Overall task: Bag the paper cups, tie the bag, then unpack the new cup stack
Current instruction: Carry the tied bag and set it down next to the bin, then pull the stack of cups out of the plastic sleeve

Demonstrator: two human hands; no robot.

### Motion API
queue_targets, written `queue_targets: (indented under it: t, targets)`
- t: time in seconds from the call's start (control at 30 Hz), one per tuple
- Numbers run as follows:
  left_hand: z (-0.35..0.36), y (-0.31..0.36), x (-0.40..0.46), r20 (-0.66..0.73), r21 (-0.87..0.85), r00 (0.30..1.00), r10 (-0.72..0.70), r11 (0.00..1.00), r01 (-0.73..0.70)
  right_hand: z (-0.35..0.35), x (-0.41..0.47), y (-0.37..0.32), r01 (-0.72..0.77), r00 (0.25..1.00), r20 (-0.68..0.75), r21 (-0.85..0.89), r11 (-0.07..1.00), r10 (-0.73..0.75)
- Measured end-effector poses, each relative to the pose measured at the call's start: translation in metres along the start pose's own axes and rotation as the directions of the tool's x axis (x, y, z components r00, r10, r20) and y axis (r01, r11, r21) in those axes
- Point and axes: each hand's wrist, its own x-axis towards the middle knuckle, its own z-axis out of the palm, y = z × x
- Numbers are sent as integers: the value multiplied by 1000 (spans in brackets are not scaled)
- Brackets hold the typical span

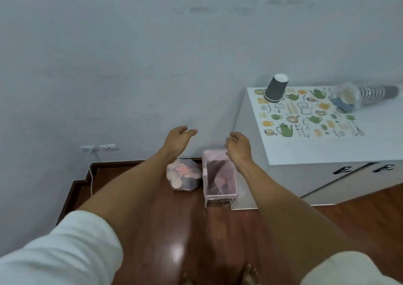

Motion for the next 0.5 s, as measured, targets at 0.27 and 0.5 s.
queue_targets:
  t: [0.27, 0.5]
  targets:
    - [116, 72, -20, 86, 29, 991, 102, 994, -104, -147, 13, -18, 40, 997, -67, 71, 997, -35]
    - [246, 120, -35, 91, 18, 987, 134, 991, -136, -293, 55, -1, 89, 994, -66, 61, 994, -85]
